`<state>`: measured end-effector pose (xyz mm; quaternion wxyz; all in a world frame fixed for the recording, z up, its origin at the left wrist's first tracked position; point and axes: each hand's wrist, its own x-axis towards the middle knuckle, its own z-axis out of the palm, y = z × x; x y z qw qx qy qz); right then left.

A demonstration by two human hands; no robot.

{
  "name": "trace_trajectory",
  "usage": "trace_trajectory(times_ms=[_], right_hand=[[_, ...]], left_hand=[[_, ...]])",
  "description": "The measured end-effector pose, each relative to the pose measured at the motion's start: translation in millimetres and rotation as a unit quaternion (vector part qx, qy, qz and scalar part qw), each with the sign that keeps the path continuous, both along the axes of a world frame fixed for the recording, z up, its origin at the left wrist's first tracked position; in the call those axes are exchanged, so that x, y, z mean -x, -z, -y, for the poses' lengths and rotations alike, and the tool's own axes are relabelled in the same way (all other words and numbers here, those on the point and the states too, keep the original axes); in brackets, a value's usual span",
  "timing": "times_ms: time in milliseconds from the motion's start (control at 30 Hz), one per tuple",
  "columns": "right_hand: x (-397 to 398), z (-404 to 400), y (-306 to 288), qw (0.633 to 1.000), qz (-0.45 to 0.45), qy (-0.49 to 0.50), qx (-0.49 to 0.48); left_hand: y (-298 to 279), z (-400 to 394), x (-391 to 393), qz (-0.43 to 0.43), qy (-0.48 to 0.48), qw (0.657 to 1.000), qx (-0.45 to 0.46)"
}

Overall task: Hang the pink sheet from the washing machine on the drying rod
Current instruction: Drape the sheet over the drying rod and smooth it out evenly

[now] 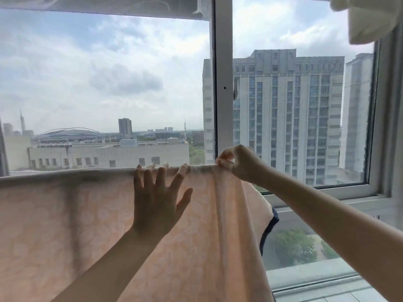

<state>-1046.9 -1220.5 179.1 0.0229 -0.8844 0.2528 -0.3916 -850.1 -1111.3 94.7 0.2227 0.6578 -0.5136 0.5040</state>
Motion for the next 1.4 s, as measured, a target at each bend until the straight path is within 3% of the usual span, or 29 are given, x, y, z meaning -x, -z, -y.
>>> trace_trajectory(times_ms=[267,367,500,800,1033,1200,1400], right_hand=[[-14,1,4,1.000,0.007,0.013,-0.015],[0,6,-1,0.998,0.029,0.008,-0.055],[16,8,2,0.995,-0.006,-0.007,-0.103],[32,10,10,0.999,-0.027,0.036,-0.022],[68,27,-3,0.973,0.182,0.141,0.036],[66,37,27,0.982,0.041,0.183,-0.028],[49,23,16,0.994,0.063,0.074,-0.048]], left_hand=[[-1,-7,-2,-0.002,-0.013,1.000,-0.011],[-2,-7,-1,-0.006,-0.018,1.000,-0.015],[-2,-6,-1,-0.008,-0.020,1.000,-0.015],[-2,-2,-2,0.002,-0.032,0.999,0.009],[-2,0,-4,0.011,-0.030,0.999,0.018],[-1,1,4,0.007,-0.016,1.000,0.021],[-2,-1,3,-0.005,-0.008,1.000,0.020]])
